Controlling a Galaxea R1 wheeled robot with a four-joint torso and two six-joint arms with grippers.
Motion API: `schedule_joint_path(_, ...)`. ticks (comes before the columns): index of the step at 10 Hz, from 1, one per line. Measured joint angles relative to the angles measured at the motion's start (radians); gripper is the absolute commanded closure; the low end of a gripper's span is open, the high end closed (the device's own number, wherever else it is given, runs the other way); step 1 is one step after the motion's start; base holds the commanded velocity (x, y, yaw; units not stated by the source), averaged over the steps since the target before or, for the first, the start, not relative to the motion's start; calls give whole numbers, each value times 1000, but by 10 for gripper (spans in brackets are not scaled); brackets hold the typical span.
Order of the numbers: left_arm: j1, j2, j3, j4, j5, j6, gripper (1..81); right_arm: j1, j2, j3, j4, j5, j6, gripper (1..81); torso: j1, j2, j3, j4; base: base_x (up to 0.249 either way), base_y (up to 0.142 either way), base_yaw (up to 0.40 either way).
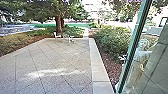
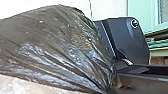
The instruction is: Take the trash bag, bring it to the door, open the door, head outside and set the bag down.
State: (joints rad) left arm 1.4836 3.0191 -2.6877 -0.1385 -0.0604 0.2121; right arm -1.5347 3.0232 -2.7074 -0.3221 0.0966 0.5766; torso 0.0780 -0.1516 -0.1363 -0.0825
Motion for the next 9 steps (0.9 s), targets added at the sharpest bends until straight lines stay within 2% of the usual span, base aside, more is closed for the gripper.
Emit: schedule_joint_path(9, -1, 3, -3, 0, -1, 0, 811, 3, -4, 3, -1, 5, -1, 10, 0, 0, 0, 0, 112, 0, 0)
